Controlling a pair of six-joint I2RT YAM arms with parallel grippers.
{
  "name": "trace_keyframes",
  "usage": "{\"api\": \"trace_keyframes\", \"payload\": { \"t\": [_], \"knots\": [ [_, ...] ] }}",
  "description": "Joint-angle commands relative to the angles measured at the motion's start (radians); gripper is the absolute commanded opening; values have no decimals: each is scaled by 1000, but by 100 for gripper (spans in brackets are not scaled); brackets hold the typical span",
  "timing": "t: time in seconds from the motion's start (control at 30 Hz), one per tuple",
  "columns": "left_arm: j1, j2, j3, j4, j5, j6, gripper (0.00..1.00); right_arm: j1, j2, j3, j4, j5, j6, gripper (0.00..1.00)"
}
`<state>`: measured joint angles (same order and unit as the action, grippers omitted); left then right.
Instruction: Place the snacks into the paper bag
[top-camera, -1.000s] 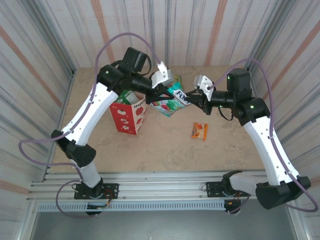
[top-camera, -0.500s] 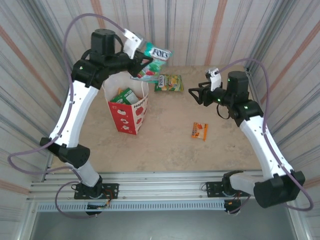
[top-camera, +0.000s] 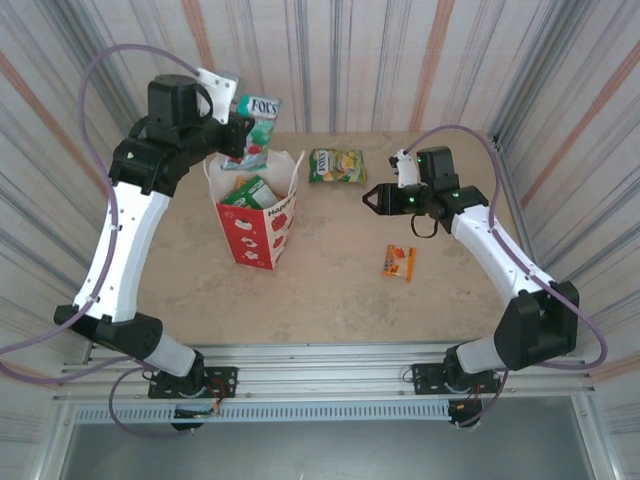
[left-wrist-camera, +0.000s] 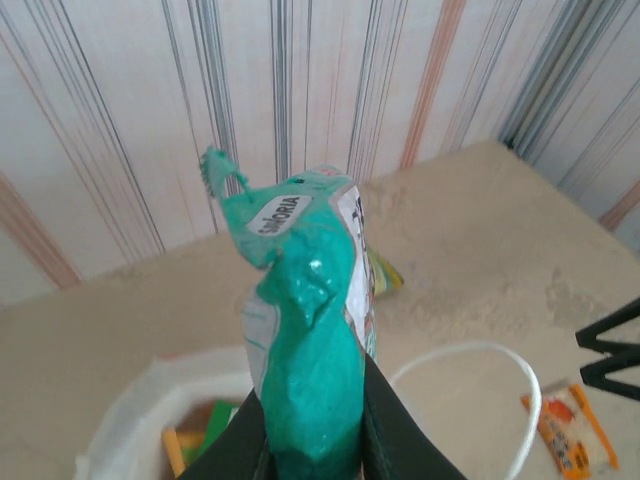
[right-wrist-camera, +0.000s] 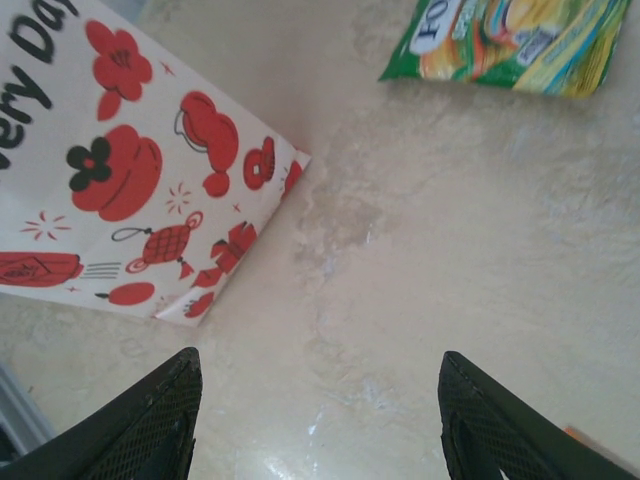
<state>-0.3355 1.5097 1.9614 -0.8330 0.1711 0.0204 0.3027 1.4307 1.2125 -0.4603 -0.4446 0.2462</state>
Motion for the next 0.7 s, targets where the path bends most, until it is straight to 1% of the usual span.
{"api": "trace_keyframes", "payload": {
  "t": [0.0, 0.13, 0.3, 0.47, 0.67],
  "knots": [
    [6, -27, -68, -52, 11, -27, 3, 19, 32, 44, -35, -9, 48, 63],
    [5, 32, -66, -124, -8, -31, 3, 33, 69, 73, -59, -17, 52, 62],
    [4, 101, -51, -150, -46, -13, 4, 49, 95, 87, -74, -17, 56, 62],
    [-3, 182, -39, -206, -78, 9, 7, 57, 113, 87, -73, -15, 67, 62],
    [-11, 251, -41, -229, -119, 24, 11, 62, 138, 91, -60, -15, 95, 62]
  ]
}}
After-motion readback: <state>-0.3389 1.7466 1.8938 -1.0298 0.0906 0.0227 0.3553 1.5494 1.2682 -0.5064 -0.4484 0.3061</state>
